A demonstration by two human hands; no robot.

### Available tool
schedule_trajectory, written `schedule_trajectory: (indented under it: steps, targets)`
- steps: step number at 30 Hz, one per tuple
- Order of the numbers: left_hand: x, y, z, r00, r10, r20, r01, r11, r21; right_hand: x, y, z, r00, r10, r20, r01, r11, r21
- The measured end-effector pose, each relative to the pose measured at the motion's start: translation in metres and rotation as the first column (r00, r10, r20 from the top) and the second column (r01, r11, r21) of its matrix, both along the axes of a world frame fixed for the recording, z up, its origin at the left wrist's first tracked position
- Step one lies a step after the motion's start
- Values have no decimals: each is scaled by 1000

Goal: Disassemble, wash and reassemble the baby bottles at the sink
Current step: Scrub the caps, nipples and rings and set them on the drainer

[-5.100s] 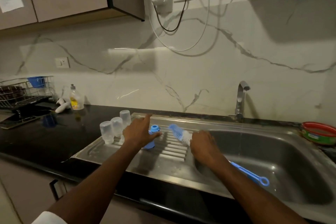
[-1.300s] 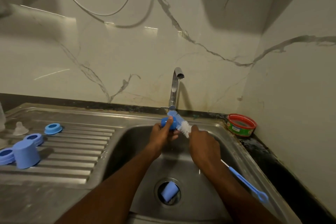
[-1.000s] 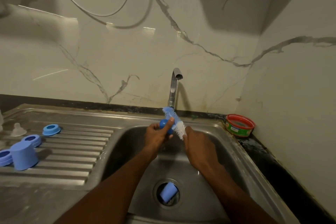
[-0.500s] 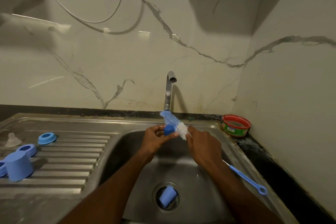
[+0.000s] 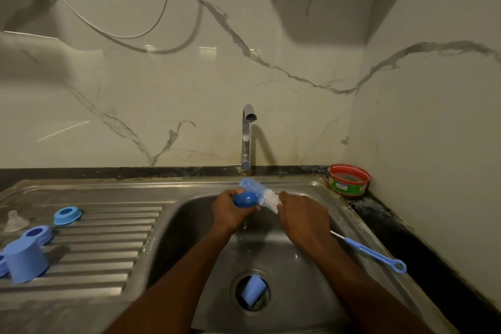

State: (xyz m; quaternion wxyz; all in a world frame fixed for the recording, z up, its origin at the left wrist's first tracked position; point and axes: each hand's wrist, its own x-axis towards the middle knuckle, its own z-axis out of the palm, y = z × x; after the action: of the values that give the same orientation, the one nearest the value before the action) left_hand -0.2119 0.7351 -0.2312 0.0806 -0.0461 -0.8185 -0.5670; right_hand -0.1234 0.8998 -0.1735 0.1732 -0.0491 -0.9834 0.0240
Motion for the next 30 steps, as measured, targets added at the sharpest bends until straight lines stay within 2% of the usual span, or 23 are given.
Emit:
schedule_trajectory:
  steps: [4,7,12,15,22,28,30]
  targets:
    - [-7,-8,-8,999,14,30,-12,998,-62,1,-2,0,997,66,-48,-66,998,1]
    - [-6,-10,-5,997,70,19,-68,996,-54,0,-4,3,990,100,-101,-100,995,9]
    - [4,-9,0,999,-11,-41,5,988,-153,5,-14,-3,996,29,82,-18,992,-129]
    - [11,-6,5,999,-52,-9,50,988,-143,15,-8,1,998,-16,56,24,990,-139]
    - [20,2,8,990,-126,69,132,988,-80,28,-5,7,998,16,69,-4,986,-166]
    - [33,14,30,998,-55,-6,55,999,-5,22,-7,15,998,-57,41,62,988,-144]
    - [35,19,32,993,-62,-101,50,991,-123,12,-6,14,994,-80,67,90,982,-165]
